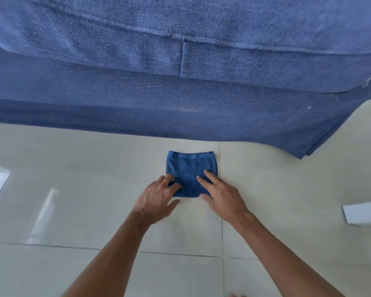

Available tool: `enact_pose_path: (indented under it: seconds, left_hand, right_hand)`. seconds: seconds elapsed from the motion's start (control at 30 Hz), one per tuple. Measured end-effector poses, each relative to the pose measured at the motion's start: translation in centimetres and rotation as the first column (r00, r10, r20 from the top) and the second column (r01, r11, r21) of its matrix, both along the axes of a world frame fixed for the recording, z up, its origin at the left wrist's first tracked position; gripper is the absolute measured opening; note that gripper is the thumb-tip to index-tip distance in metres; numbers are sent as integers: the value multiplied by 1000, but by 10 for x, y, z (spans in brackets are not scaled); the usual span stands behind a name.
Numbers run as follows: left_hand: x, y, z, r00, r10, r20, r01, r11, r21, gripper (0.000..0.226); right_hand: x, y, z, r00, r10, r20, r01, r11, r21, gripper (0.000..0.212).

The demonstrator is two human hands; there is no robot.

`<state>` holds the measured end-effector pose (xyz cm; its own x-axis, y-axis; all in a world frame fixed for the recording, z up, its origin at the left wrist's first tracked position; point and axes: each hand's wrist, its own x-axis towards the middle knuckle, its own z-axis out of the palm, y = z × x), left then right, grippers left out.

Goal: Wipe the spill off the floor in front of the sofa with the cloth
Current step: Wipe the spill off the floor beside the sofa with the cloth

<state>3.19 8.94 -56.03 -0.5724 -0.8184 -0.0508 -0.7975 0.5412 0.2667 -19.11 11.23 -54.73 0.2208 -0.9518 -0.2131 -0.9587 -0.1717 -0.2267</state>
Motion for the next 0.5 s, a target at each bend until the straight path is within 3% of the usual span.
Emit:
enact_pose_path:
  seconds: [0.1, 0.23, 0.43, 0.5]
  left_hand:
    - [2, -9, 5, 984, -93, 152, 104, 992, -70, 35]
    - [-3, -15, 6, 957, -119, 264, 156, 980, -124, 36]
    - [-22, -23, 26, 991, 98, 92, -94, 995, -45, 18]
    - [-26, -26, 32, 978, 152, 143, -149, 988, -30, 25]
  right_hand:
    - [1, -7, 1, 967, 153, -202, -163, 986, -33, 48]
    - [-1, -8, 3, 942, 218, -254, -221, 975, 17, 54]
    - [12, -9, 5, 932, 158, -325, -164, 986, 10, 50]
    - [20, -10, 10, 919, 140, -368, -134, 990, 42, 53]
